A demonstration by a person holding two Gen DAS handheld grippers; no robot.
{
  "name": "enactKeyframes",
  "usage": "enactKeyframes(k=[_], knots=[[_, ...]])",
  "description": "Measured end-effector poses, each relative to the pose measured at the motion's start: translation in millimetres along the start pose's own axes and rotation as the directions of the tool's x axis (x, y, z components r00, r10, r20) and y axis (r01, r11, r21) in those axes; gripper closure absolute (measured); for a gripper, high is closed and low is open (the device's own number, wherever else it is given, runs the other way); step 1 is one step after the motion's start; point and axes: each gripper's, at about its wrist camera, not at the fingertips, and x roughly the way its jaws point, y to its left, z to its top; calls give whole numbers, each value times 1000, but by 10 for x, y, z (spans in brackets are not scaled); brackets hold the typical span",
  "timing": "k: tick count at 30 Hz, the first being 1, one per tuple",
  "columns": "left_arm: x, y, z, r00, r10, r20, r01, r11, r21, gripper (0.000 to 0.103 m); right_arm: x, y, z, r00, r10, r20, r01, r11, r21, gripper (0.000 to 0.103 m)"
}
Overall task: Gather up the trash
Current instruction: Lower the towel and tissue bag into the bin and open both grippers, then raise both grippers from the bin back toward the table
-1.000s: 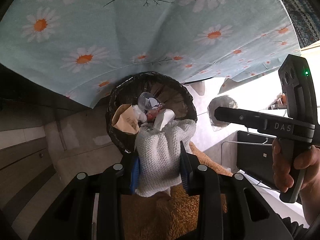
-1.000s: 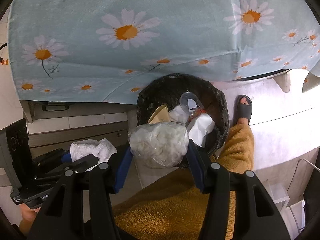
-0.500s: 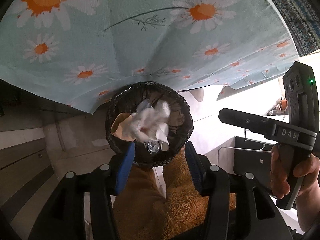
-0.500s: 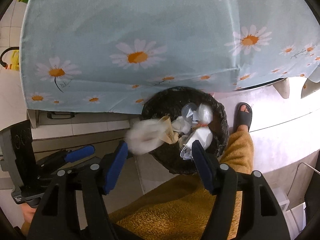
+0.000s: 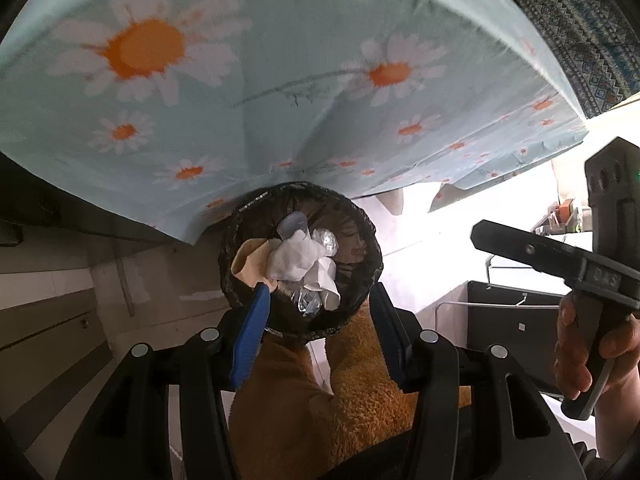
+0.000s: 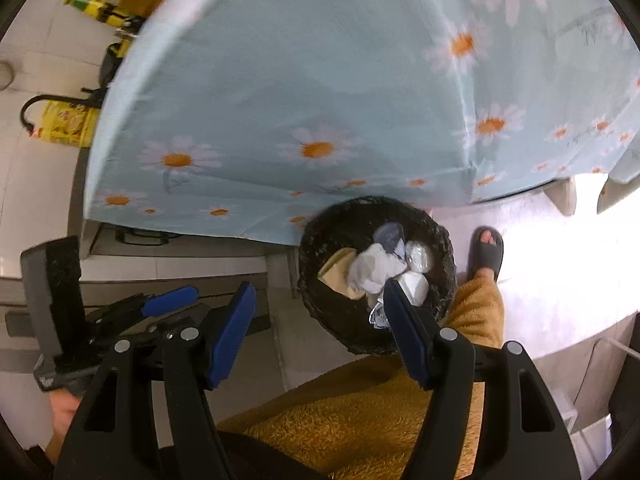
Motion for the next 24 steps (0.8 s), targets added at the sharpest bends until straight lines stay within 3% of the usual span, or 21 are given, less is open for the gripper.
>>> enactKeyframes(k=[8,18,20,24], knots=[[-380,-71,20,998,-16,67,13,999,46,53,-393,226,-61,996,-4,93,8,999,-40,36],[-891,-240,197,981,-69,183,49,993,110,52,-860,615,100,977,-29,213,60,988,-142,35],[-994,-274,225,976,-78,203,53,991,122,41,-978,693,193,970,-35,240,76,984,-163,30],[-1222,-308,312,963,-85,255,51,989,138,41,-1208,814,413,944,-92,316,164,963,-212,28]])
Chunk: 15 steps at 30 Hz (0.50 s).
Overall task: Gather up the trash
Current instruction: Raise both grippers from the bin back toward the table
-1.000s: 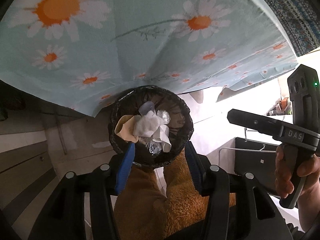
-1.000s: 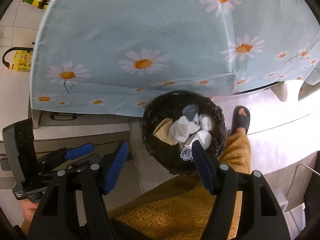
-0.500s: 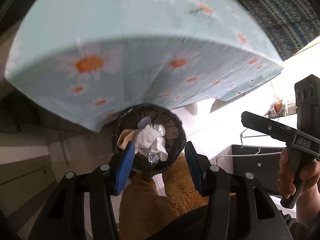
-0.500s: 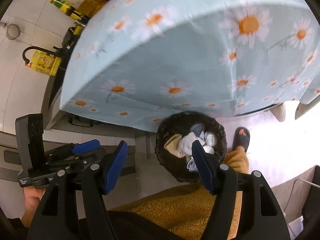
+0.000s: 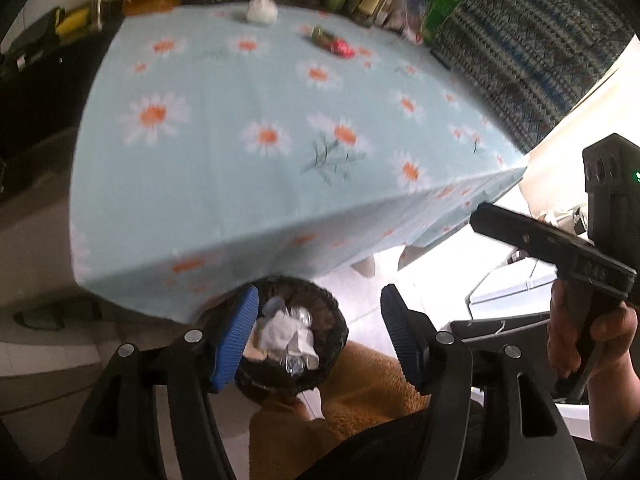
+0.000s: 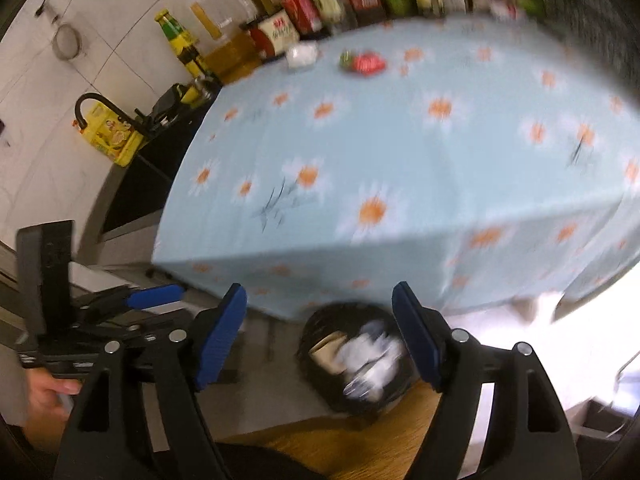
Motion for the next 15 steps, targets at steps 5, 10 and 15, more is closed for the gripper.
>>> enactKeyframes(k=[5,10,15], knots=[[-132,-11,136,999,-1,38,2,1000,-18,36,-94,-101,362,999,-11,39,12,999,-32,27],[-191,-25,323,996,45,70,-42,998,-48,35,-93,-152,755,998,2,71,3,997,-81,23],[-237,-47,518,991,84,101,-74,992,-101,35,34,-225,1134,998,31,55,-24,992,-125,23]])
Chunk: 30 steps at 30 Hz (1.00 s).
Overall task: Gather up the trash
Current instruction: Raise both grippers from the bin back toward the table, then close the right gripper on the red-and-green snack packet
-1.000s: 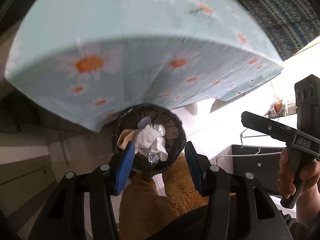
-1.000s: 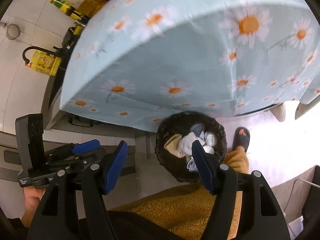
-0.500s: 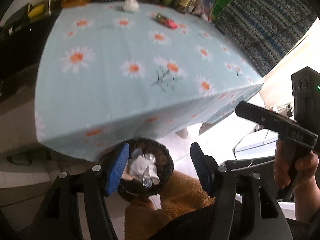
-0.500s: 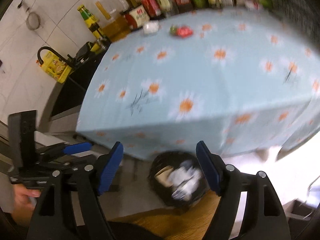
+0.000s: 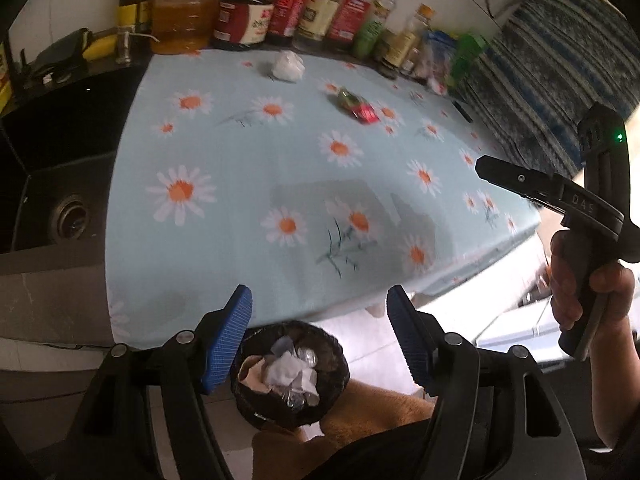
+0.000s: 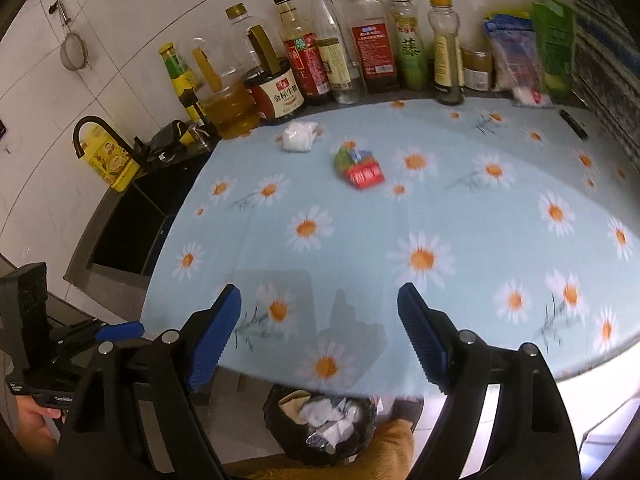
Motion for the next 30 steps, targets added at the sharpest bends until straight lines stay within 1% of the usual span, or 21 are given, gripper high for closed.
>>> enactKeyframes(k=[6,9,15,20,23,27,30], knots=[[34,-72,224,998,60,20,-59,997,-52,35,270,-160,366,999,32,-26,-33,999,-43,23],[63,-87,314,996,83,27,-81,993,-87,35,493,-252,545,997,57,-47,-60,996,-64,23],[150,-116,437,991,130,25,-124,979,-161,35,854,-402,762,990,101,-94,-108,992,-72,23],[214,-125,542,988,154,24,-145,963,-226,35,1100,-521,930,986,109,-129,-122,988,-99,23],[222,-142,598,984,178,31,-165,954,-250,35,1241,-579,1010,982,111,-151,-129,985,-117,23],[233,-147,687,979,199,38,-180,942,-282,35,1403,-599,1114,981,94,-170,-122,980,-160,23],[260,-174,761,976,217,33,-199,938,-284,35,1518,-593,1176,980,89,-180,-123,975,-186,23]])
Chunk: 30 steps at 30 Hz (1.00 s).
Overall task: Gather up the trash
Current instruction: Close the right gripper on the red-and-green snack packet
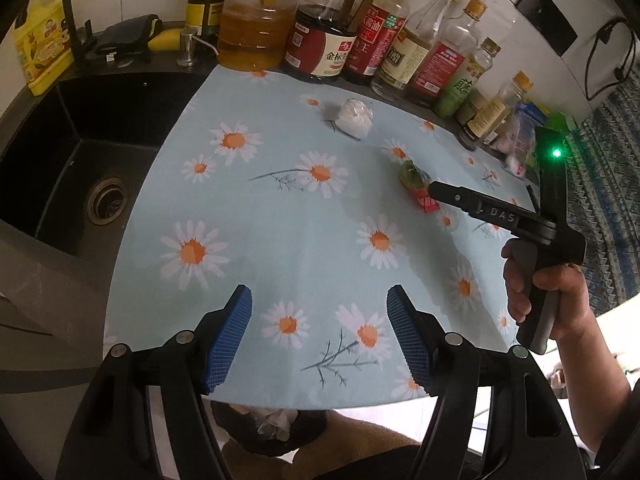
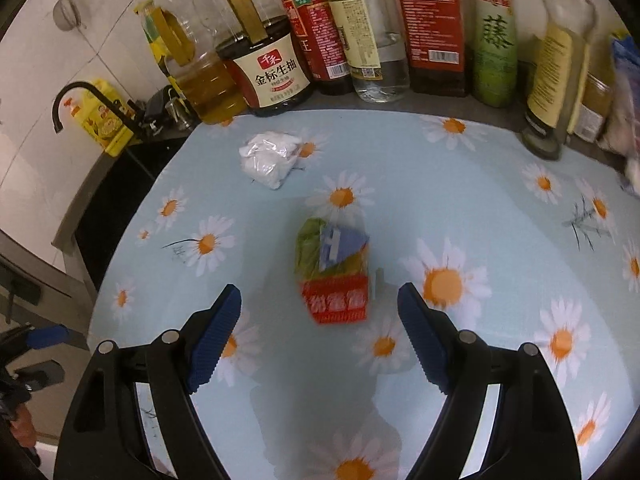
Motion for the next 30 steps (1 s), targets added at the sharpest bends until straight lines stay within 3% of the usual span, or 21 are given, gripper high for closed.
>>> enactKeyframes(k=[4,11,16,30], knots=[[5,-74,78,1000,15,8,-15,1000,9,35,121,-1,59,1000,5,-19,-6,1000,-21,25],[12,-123,151,999,32,20,-32,999,2,35,336,30,99,997,-41,-67,37,997,-61,39],[58,-150,180,999,36,14,-36,999,-1,35,366,106,103,996,-75,-56,69,993,-94,53],[233,-219,412,1000,12,6,-12,1000,-6,35,102,-60,62,999,3,-38,-4,1000,-29,54]])
